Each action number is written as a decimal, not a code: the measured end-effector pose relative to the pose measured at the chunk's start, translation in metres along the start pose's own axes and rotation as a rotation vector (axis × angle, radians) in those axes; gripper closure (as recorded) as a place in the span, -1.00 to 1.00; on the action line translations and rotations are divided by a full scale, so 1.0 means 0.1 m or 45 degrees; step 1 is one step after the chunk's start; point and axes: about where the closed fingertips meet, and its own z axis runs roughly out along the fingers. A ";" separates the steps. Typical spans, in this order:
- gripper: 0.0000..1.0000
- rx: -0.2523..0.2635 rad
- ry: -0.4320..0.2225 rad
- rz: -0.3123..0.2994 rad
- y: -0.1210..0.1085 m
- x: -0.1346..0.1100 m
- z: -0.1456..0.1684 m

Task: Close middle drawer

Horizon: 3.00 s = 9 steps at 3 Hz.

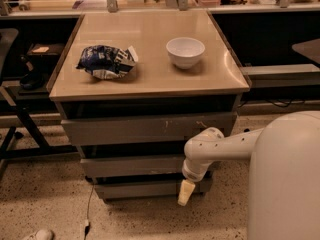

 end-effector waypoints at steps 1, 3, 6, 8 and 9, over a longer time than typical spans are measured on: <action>-1.00 0.000 0.000 0.000 0.00 0.00 0.00; -0.20 0.000 0.000 0.000 0.00 0.00 0.00; 1.00 0.043 -0.018 0.000 -0.07 -0.10 0.07; 1.00 0.191 -0.100 0.181 -0.54 -0.19 0.24; 0.63 0.194 -0.105 0.212 -0.55 -0.19 0.24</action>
Offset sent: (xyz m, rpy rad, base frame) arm 0.0000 0.0000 0.0000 0.0000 0.0000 0.0000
